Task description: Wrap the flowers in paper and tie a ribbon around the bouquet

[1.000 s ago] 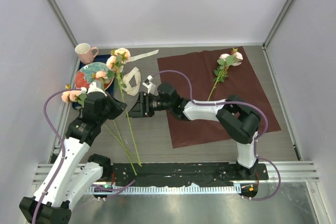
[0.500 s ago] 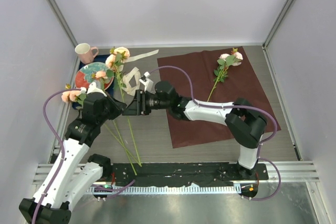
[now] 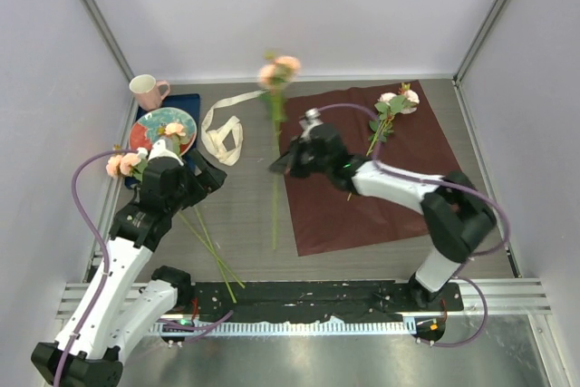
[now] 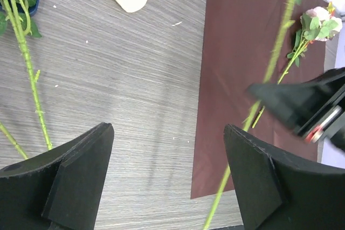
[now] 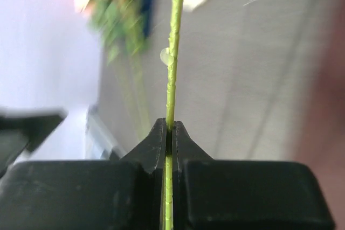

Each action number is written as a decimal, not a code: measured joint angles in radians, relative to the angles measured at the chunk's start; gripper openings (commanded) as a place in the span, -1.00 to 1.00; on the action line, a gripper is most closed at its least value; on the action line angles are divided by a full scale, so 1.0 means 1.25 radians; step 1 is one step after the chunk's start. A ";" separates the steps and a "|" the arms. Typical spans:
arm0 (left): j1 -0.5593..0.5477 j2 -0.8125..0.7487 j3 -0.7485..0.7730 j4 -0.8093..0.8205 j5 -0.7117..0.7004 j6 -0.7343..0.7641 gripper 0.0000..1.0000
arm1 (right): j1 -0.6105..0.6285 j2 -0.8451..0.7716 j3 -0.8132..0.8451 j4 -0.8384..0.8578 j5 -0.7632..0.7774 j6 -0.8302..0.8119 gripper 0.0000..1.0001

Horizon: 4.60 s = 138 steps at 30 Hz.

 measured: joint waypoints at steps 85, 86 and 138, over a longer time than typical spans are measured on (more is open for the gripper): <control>0.026 0.451 -0.112 0.089 -0.298 -0.068 -0.11 | -0.435 -0.125 0.147 -0.512 0.313 -0.311 0.07; 0.026 0.454 -0.114 0.092 -0.298 -0.071 -0.23 | -0.426 -0.143 0.141 -0.511 0.313 -0.313 0.07; 0.030 -0.065 -0.175 0.325 0.208 -0.030 0.60 | 0.050 -0.010 0.023 -0.047 0.002 -0.124 -1.00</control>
